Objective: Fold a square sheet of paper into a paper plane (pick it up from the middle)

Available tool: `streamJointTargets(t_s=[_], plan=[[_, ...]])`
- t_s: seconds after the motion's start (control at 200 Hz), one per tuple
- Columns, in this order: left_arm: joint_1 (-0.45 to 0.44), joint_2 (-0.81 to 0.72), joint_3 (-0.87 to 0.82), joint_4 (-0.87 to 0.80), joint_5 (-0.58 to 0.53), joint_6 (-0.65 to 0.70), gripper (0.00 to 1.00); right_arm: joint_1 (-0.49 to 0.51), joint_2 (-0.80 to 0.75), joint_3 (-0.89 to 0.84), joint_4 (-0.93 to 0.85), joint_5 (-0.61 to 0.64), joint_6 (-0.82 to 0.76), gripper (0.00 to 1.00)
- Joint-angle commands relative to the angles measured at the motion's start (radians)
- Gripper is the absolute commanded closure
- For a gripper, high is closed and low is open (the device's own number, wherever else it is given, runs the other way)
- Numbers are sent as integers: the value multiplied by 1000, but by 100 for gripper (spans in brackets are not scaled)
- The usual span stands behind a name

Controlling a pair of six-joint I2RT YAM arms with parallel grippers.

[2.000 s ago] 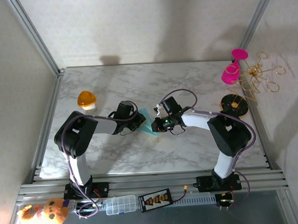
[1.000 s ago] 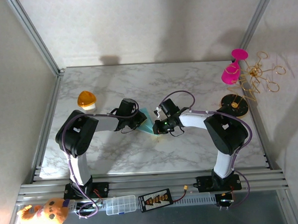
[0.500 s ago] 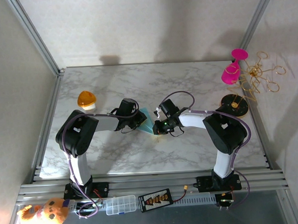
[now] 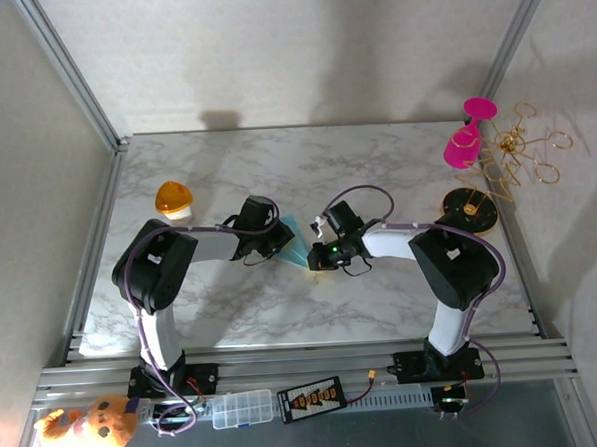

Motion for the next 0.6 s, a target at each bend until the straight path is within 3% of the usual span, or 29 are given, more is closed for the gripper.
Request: streamJointTargets(t_s=[0.0, 0.16, 0.295, 0.596], plan=[[-2, 105, -48, -196, -125, 40, 86, -6, -30, -74, -120, -18, 7, 90], [-2, 96, -44, -193, -119, 43, 86, -18, -113, -84, -116, -24, -11, 90], [-5, 95, -38, -188, -110, 43, 86, -21, -226, -67, 25, -44, -3, 88], [-9, 98, -36, -184, -103, 38, 86, 13, -9, 103, 8, -7, -5, 94]])
